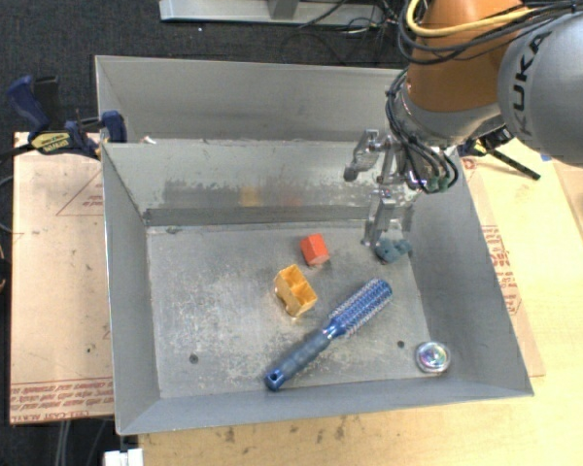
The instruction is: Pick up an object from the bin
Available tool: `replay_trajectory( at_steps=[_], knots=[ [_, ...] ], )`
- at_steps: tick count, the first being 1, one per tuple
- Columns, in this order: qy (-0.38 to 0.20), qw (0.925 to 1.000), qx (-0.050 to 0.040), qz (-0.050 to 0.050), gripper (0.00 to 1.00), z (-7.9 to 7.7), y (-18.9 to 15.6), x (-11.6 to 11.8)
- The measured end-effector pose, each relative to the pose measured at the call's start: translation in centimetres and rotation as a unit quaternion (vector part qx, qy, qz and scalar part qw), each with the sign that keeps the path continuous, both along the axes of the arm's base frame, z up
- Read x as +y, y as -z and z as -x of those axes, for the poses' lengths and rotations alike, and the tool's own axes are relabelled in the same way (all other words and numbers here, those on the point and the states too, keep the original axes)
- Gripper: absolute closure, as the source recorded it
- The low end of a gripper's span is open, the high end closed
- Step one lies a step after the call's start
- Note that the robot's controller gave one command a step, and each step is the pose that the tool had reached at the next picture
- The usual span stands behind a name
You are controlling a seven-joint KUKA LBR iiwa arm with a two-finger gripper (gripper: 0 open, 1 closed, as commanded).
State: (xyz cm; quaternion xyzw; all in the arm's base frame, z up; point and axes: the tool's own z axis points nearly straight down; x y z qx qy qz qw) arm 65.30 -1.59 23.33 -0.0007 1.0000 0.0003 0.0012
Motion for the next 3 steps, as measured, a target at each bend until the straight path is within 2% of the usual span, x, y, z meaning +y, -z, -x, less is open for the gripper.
replay_trajectory(
  at_steps=[1, 2, 3],
  knots=[
    [-0.034, 0.9994, 0.0062, 0.000, 0.00, 6.7, 11.4, -1.6],
    [-0.067, 0.9977, -0.0075, 0.000, 0.00, 8.3, 16.0, -2.4],
    [-0.068, 0.9977, -0.0083, 0.001, 1.00, 8.2, 15.8, -2.4]
  ],
)
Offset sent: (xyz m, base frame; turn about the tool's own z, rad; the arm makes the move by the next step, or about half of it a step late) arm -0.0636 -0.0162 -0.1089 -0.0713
